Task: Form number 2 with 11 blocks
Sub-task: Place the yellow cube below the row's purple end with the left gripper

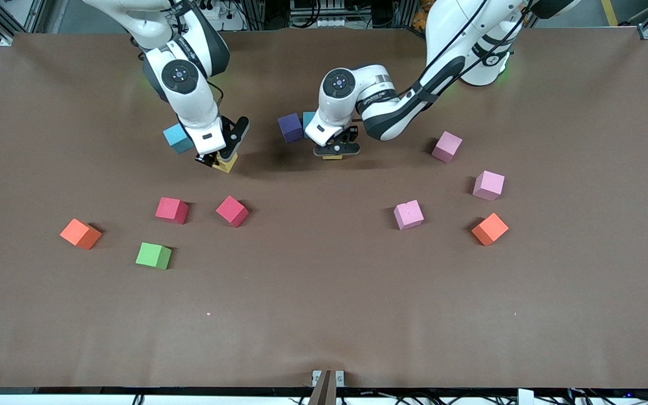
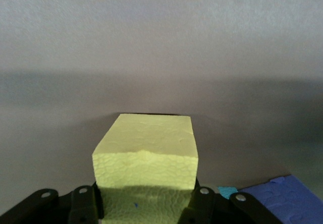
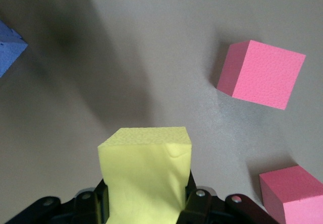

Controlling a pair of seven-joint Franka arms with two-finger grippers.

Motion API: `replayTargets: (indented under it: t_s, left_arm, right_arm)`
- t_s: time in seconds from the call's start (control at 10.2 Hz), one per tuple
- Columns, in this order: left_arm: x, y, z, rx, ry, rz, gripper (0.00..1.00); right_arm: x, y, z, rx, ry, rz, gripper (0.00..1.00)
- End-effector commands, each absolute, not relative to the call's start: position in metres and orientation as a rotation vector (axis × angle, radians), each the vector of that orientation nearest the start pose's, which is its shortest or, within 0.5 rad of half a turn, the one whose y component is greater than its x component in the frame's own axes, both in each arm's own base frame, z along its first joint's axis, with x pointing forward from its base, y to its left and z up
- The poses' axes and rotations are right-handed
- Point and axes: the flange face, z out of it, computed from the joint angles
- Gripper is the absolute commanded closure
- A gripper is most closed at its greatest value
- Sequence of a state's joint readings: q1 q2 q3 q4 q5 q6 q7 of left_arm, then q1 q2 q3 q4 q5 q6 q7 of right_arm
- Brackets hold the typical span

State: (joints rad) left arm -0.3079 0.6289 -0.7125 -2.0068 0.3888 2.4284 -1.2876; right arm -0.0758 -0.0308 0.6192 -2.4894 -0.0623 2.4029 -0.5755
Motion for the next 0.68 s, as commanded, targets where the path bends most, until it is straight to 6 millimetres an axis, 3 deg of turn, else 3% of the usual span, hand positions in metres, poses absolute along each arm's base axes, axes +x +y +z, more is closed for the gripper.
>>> replayTargets:
  t_s: [0.0,0.59]
  left_arm:
    - [0.3185,-0.5148,0.1989,-3.169,-0.070,0.239,1.00]
    - [0.3138,-0.5129,0.1945,-3.135,-0.052,0.246,1.00]
  right_arm:
    - [0.3943,0.2373,0.2920,-2.664,-1.754,0.099,0.68]
    - [0.3953,0.2377,0.2867,-2.653,-1.751,0.102,0.68]
